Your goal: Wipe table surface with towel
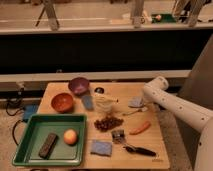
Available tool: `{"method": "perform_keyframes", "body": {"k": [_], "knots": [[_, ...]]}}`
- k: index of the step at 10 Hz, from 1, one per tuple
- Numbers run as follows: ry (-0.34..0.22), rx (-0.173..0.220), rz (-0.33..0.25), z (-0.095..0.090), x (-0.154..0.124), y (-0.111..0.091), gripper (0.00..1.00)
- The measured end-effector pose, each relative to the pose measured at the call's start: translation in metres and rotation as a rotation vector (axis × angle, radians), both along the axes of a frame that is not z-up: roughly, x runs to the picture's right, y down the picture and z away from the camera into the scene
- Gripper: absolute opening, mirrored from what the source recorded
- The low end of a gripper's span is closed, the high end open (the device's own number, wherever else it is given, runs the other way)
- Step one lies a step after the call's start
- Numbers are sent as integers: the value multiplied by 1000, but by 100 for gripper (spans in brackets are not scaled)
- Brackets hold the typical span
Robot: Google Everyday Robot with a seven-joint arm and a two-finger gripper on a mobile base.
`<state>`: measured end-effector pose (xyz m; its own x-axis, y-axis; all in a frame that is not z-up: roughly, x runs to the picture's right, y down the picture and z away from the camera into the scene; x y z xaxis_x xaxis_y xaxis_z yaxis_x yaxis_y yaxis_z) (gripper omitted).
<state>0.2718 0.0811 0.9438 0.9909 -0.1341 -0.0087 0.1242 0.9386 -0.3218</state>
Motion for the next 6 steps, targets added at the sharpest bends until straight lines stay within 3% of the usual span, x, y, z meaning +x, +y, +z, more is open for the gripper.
{"method": "perform_keyframes", "body": {"k": [2, 6], "knots": [[22, 1, 14, 13, 3, -10, 0], [25, 10, 19, 25, -21, -26, 0]]}}
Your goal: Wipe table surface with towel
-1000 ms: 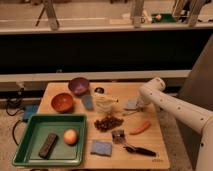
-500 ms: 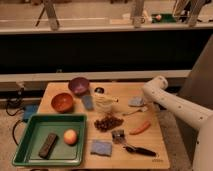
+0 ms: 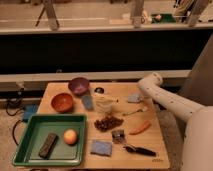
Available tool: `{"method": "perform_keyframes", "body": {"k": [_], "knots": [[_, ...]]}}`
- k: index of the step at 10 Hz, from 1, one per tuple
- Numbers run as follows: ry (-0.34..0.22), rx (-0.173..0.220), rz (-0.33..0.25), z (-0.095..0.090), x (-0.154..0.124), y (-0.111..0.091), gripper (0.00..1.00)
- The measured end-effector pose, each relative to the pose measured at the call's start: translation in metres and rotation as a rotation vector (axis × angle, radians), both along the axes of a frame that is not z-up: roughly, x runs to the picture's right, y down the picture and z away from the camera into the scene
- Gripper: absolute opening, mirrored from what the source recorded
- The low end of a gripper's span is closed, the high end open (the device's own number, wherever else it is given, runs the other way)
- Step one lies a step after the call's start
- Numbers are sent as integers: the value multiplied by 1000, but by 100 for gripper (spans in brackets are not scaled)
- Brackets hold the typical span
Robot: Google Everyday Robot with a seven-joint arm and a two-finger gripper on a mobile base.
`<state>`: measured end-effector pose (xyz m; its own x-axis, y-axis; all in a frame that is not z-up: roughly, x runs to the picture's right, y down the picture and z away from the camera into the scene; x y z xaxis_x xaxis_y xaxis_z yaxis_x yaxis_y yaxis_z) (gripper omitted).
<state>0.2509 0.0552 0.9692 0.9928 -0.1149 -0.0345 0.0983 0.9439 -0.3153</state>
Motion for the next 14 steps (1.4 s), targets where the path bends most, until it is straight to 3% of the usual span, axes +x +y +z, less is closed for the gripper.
{"method": "perform_keyframes", "body": {"k": [3, 6, 10, 14], "knots": [[-48, -8, -26, 6, -48, -7, 0], [-99, -29, -54, 4, -65, 1, 0], [-135, -40, -93, -21, -55, 27, 0], [-104, -36, -104, -35, -19, 37, 0]]}}
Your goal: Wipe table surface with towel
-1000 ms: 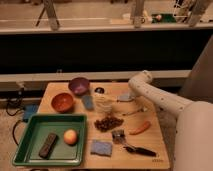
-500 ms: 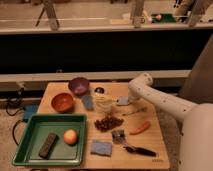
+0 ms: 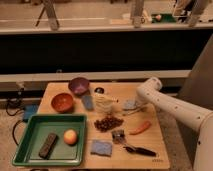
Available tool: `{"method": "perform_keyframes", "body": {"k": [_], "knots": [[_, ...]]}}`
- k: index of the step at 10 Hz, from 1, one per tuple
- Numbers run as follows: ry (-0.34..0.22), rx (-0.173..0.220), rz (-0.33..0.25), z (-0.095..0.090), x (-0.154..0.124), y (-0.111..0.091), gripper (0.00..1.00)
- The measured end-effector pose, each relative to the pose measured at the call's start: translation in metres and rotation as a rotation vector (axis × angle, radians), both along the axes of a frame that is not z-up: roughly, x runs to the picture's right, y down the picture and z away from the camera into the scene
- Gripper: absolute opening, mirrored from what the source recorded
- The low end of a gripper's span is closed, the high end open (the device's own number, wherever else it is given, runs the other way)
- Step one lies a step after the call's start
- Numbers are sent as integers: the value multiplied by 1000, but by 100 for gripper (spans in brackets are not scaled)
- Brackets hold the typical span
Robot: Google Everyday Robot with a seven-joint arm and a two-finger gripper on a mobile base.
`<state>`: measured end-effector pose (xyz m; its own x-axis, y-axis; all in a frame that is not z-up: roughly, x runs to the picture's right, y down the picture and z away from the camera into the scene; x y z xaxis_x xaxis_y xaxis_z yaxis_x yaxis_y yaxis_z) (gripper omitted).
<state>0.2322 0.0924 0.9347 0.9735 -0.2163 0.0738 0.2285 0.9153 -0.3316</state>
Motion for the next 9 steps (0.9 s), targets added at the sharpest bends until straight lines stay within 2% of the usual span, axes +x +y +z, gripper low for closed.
{"method": "perform_keyframes", "body": {"k": [2, 5, 7, 9], "knots": [[46, 1, 19, 3, 27, -1, 0], [98, 4, 63, 18, 46, -15, 0], [135, 4, 103, 37, 55, -35, 0], [144, 2, 122, 55, 52, -55, 0]]}}
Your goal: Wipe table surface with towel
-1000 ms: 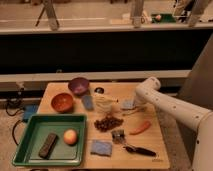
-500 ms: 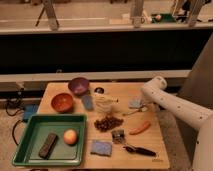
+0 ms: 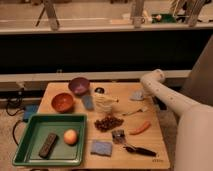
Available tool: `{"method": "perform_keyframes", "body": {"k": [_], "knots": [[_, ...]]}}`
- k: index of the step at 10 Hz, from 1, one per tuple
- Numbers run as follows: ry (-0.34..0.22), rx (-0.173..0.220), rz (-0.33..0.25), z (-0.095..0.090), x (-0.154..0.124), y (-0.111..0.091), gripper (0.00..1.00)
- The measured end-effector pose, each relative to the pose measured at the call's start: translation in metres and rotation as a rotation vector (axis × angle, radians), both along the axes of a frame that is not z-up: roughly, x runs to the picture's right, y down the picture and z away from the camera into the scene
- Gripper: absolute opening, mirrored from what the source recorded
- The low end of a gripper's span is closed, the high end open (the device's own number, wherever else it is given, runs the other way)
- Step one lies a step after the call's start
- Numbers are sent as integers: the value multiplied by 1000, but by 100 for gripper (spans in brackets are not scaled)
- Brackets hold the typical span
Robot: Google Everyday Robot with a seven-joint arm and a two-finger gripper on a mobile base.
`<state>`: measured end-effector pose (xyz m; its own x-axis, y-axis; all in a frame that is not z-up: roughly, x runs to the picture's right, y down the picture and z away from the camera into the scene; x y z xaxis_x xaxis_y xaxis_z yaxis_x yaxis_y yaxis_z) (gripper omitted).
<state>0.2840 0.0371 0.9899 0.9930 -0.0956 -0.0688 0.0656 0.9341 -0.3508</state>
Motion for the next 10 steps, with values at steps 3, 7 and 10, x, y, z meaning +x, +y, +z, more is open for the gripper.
{"method": "perform_keyframes", "body": {"k": [3, 7, 10], "knots": [[-32, -7, -25, 7, -33, -6, 0], [-143, -17, -110, -12, -99, 9, 0], [-199, -19, -156, -38, -107, 29, 0]]}}
